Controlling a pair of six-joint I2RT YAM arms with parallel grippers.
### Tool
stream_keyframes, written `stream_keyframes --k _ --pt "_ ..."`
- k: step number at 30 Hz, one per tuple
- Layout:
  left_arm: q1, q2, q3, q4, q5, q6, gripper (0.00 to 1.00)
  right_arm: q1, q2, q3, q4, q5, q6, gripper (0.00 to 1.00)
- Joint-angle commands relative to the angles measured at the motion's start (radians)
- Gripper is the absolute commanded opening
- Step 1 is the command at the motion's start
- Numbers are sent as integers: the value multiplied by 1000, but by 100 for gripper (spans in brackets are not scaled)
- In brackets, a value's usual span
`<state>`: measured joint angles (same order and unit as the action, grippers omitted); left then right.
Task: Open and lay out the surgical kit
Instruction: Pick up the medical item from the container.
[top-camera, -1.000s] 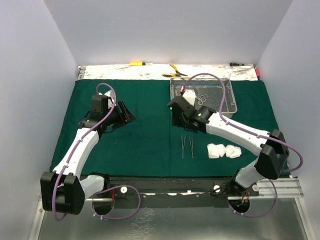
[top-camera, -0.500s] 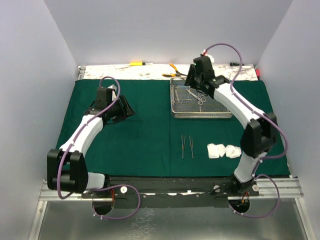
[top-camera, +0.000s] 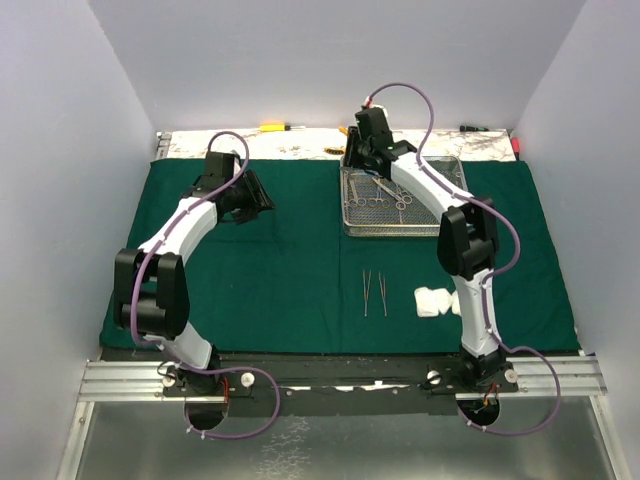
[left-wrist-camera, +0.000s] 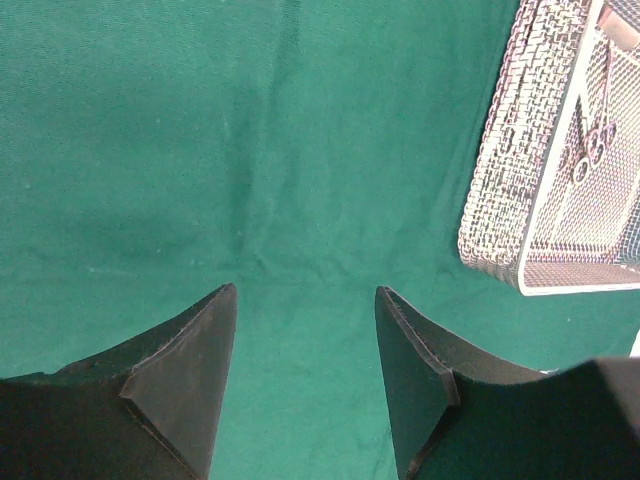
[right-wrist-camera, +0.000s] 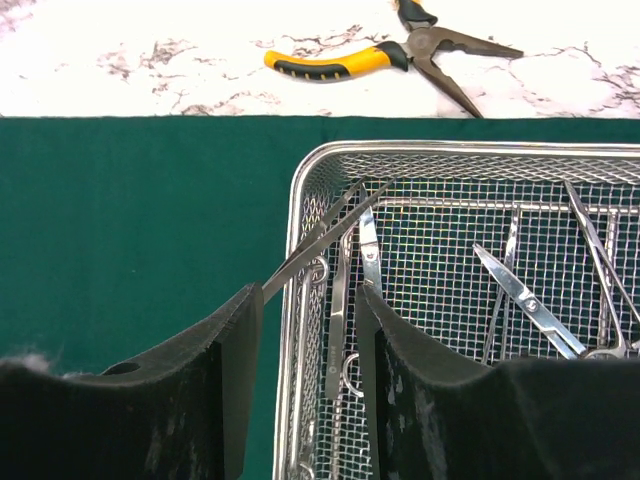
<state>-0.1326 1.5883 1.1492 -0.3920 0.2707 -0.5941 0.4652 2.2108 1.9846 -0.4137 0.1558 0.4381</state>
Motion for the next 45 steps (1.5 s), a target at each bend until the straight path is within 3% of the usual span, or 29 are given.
stream_keyframes --k 1,11,18,24,31,38,43,45 --pt "2 66 72 6 32 -6 59 46 26 -1 84 27 -152 46" --pt "6 204 158 5 137 10 57 85 111 45 87 205 -258 46" --pt "14 253 194 6 158 -2 56 103 135 38 133 258 -341 39" --pt "18 273 201 7 181 7 55 104 173 59 193 256 -410 27" --pt "23 292 208 6 203 11 54 104 169 76 199 276 -429 1" --pt "25 307 222 6 210 15 54 104 110 100 144 351 -399 1" --pt "24 320 228 7 208 16 54 102 87 42 110 332 -331 19" --pt "25 324 227 6 209 14 54 99 85 23 84 325 -291 20"
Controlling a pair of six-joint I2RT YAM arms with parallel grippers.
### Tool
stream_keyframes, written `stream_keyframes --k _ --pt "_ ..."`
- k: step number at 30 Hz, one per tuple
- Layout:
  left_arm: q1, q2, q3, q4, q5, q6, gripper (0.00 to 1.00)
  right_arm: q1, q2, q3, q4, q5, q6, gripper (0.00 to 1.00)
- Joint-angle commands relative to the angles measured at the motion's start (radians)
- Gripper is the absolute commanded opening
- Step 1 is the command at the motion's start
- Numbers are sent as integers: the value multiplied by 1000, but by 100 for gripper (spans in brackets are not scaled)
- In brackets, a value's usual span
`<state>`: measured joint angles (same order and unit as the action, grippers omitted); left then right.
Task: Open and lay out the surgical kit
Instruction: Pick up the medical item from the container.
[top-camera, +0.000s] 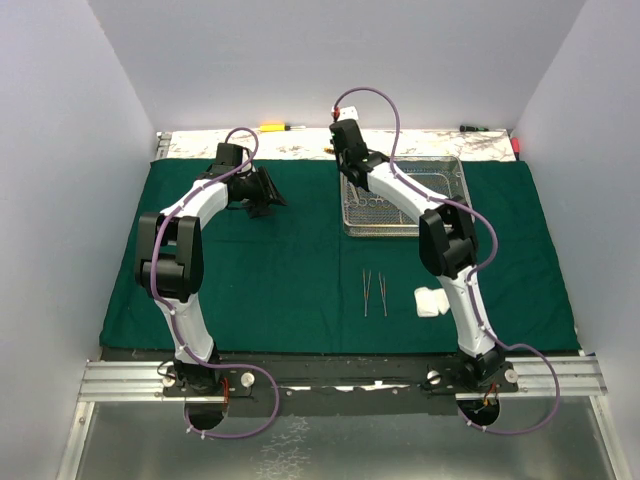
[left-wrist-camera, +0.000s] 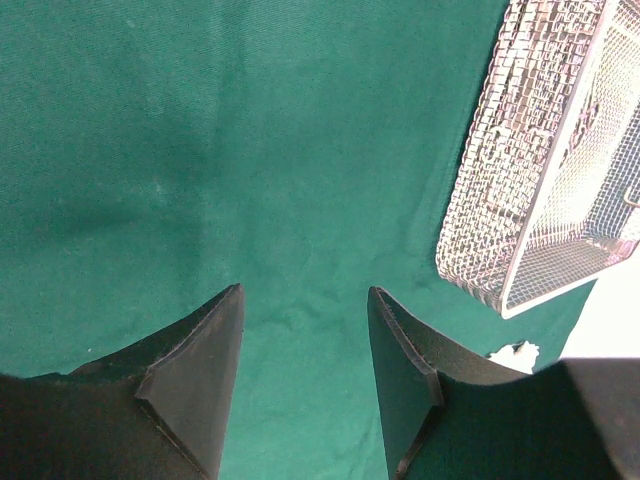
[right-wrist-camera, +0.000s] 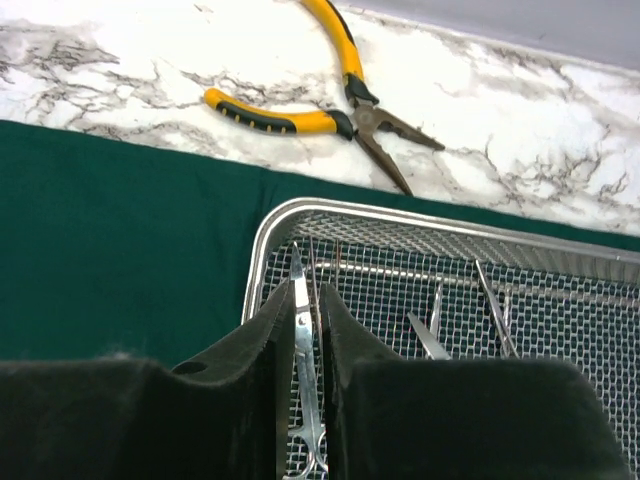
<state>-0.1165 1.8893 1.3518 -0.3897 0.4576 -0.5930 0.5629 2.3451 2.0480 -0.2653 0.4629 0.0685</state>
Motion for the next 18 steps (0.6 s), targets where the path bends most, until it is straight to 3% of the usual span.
stream_keyframes --k 1,6,18 --pt "8 24 23 4 23 14 54 -4 -52 -51 -75 8 101 20" --pt "8 28 12 4 17 13 54 -44 -48 -78 -116 -78 208 17" --pt "8 43 11 4 5 3 53 -85 9 -93 -118 -189 237 17"
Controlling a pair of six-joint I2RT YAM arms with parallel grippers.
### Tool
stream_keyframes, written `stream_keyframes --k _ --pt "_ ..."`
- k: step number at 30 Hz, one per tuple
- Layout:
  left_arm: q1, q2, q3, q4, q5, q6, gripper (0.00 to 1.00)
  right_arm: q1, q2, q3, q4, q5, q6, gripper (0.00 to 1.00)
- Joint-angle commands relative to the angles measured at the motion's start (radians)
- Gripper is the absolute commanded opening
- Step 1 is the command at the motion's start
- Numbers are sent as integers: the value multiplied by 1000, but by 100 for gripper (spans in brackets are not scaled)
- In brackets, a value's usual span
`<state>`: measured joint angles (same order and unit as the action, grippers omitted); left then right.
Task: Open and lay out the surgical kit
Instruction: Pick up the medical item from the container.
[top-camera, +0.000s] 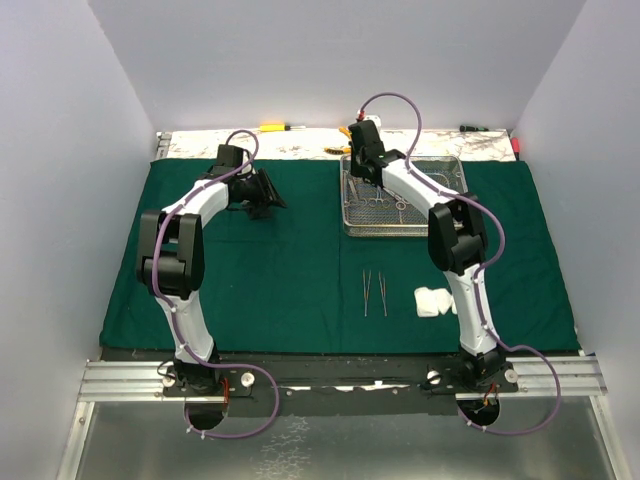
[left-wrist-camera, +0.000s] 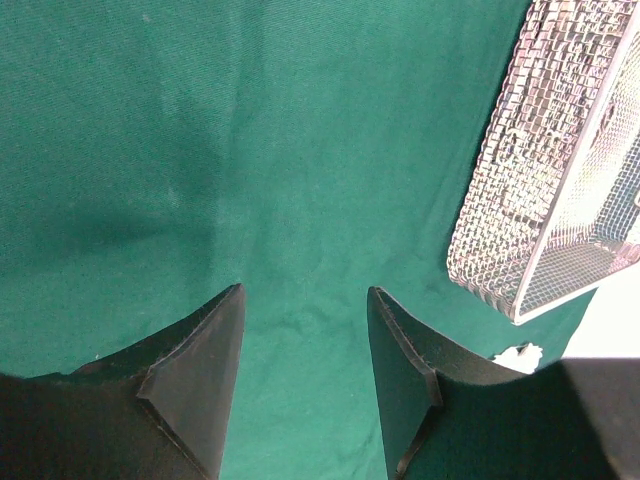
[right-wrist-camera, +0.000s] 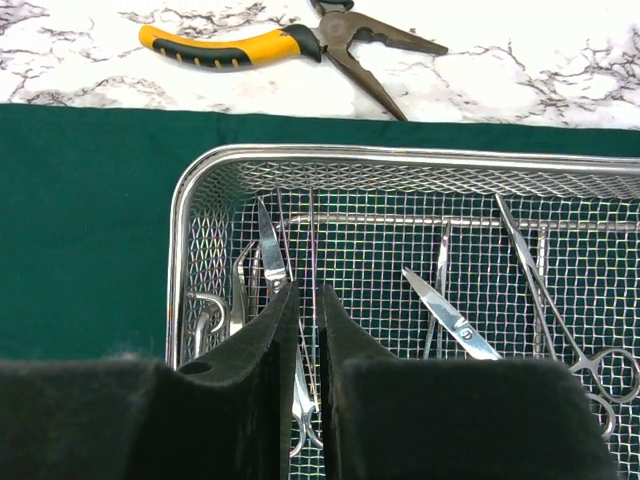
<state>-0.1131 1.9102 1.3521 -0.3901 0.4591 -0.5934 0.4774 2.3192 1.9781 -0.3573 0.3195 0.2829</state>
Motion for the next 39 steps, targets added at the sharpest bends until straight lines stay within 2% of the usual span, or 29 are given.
stream_keyframes --k 1,7,21,30,39 --pt "5 26 13 4 4 3 53 -1 37 -30 -25 -50 20 19" --pt "5 39 19 4 7 -4 53 -9 51 -63 -12 -92 5 27" --pt "5 23 10 4 5 -10 53 -13 92 -47 -21 -62 -12 26" --pt "5 -15 9 4 12 -27 52 -13 41 -60 -47 -23 -26 1" --pt "5 -77 10 5 6 -29 52 -13 -85 -80 -96 -53 -30 1"
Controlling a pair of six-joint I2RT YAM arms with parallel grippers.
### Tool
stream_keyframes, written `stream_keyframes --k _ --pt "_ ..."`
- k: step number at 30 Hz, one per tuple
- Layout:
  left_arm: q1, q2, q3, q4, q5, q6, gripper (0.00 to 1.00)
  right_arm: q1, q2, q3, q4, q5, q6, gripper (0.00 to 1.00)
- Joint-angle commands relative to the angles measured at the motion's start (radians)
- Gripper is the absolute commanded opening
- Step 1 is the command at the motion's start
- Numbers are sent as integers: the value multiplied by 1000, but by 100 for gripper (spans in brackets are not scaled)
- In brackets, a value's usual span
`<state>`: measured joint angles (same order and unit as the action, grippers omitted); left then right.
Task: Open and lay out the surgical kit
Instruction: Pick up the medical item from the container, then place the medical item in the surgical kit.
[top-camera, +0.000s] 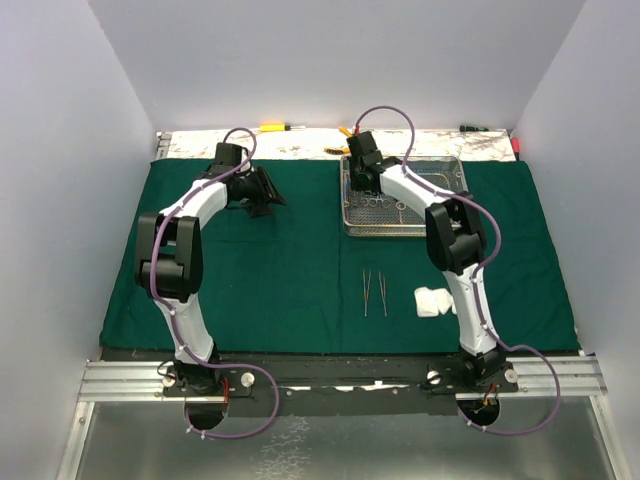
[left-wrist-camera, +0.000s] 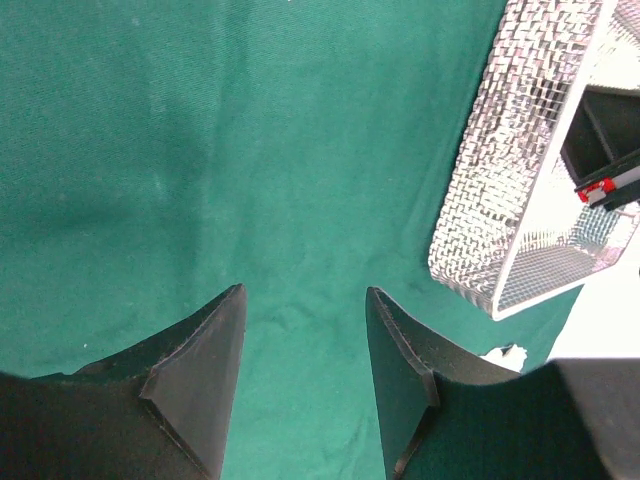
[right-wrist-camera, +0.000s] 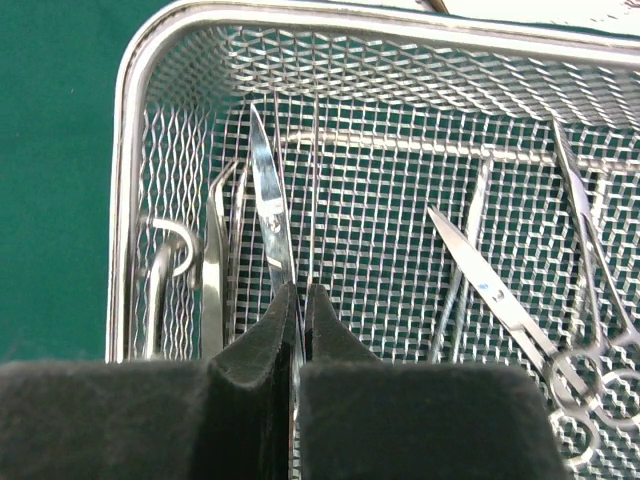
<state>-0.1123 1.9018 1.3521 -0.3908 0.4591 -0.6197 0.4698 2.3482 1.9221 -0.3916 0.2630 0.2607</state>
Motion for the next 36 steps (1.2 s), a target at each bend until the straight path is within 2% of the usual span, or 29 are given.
stream_keyframes --k 1,11,15,20,24,26,28,31,36 --pt "3 -77 4 6 4 -2 52 -6 -133 -35 -71 -8 -2 1" --pt "4 -171 -80 15 -4 8 52 -6 -365 -215 -120 -163 78 1" --pt "4 -216 -118 20 -4 10 52 -5 -478 -320 -108 -312 103 0" --pt "3 -298 -190 22 -16 19 52 -6 -653 -561 85 -668 161 1" --pt "3 -391 -291 22 -34 31 52 -3 -756 -791 338 -888 374 1" --pt "4 -440 -348 21 -42 36 52 7 -809 -900 474 -933 482 1" --pt "4 -490 -400 22 -45 36 52 24 -858 -980 537 -930 553 1" --pt "2 -549 -457 23 -48 36 52 74 -919 -1045 523 -859 569 1" --pt "2 -629 -530 24 -92 60 52 269 -974 -1031 253 -455 503 1"
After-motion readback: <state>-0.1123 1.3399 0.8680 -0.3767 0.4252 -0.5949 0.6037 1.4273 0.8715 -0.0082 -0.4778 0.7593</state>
